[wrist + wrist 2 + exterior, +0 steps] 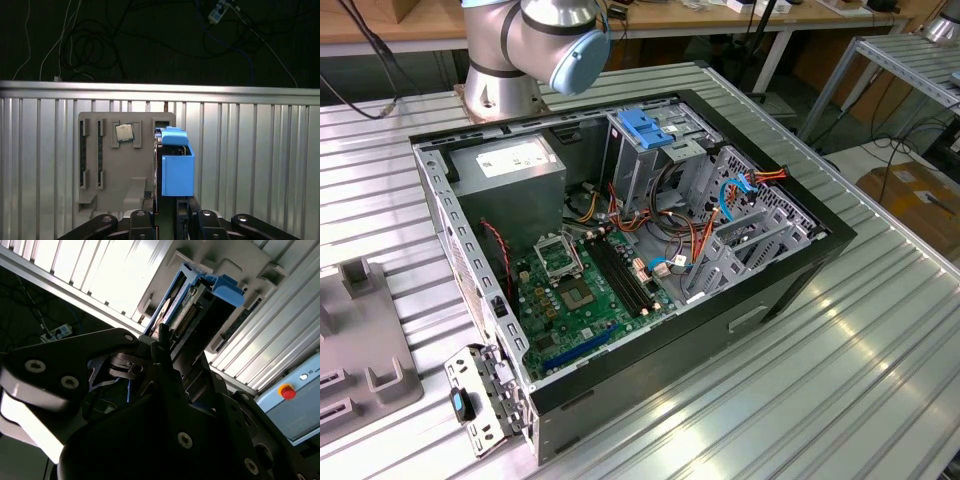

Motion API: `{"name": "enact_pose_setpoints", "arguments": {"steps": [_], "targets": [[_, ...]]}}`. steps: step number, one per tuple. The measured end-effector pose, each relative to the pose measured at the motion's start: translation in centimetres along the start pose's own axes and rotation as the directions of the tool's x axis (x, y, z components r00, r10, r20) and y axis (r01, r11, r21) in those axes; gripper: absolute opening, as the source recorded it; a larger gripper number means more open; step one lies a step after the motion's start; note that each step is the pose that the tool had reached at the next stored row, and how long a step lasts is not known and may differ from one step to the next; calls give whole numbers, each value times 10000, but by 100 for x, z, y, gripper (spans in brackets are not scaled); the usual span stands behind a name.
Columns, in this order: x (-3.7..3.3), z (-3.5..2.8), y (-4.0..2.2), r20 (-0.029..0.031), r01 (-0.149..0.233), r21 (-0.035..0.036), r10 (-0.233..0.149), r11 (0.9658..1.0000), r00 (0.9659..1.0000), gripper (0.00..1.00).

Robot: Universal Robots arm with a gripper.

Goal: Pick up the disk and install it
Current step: 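Pick up the disk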

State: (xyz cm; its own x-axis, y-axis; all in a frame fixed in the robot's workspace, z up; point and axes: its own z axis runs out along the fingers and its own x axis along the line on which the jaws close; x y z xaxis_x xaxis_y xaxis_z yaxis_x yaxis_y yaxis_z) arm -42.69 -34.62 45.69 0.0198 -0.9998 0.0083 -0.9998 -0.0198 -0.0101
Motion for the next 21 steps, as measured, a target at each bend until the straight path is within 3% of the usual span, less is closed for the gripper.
{"name": "enact_pose_setpoints", "arguments": {"steps": [12,17,21], "targets": [[2,0,-68,0,1,-1,-1,10000,10000,35],[3,1,-157,0,1,-1,-1,10000,10000,35],[6,3,-297,0,1,0,-1,10000,10000,35]]}}
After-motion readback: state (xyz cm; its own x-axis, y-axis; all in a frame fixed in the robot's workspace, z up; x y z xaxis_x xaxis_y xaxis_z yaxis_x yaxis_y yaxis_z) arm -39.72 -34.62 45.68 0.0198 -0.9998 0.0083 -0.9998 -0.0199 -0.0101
